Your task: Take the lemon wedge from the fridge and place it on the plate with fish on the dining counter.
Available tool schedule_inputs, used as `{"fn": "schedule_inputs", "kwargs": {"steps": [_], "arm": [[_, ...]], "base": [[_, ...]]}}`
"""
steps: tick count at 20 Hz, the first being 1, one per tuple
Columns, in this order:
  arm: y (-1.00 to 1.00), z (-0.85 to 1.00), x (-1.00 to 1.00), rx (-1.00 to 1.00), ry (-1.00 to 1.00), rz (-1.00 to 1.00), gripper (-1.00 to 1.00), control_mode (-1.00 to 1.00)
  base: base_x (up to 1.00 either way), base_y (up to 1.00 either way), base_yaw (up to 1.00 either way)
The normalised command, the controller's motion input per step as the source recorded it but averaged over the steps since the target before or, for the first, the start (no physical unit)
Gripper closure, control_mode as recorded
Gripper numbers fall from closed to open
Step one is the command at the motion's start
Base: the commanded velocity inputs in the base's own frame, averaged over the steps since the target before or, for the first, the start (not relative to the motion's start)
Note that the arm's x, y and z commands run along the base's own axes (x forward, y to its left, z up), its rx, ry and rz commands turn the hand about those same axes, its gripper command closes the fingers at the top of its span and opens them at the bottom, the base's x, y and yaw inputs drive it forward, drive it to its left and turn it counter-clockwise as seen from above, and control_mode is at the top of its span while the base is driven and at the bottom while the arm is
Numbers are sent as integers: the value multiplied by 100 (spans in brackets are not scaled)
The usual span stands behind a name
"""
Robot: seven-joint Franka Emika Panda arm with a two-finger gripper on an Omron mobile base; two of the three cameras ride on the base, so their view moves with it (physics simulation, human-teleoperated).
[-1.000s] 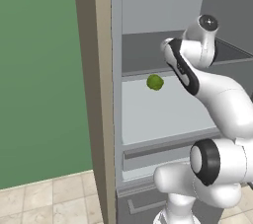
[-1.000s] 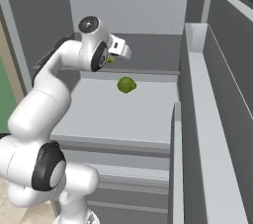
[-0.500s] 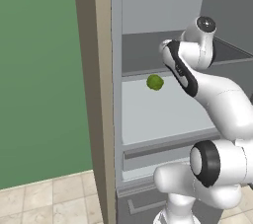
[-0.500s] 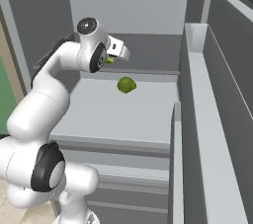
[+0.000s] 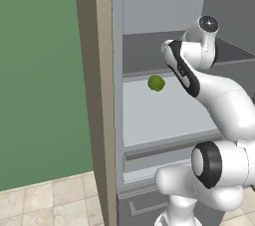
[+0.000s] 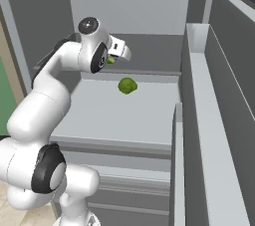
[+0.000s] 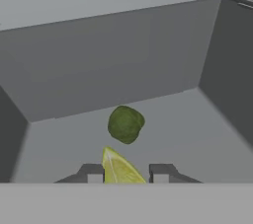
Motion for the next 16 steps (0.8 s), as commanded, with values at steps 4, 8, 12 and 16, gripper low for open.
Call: {"fn": "schedule_inputs", "kwargs": {"steps": [4,8,12,16], "arm": [[0,0,-9,0,-3,0,100,-100],[0,17,-60,0,-9,0,100,-100],[0,39,-81,0,-16,0,100,-100],[0,58,-100,1,-14,0,100,-100]], "base": [[0,0,0],[0,0,0],[0,0,0],[0,0,0]]}}
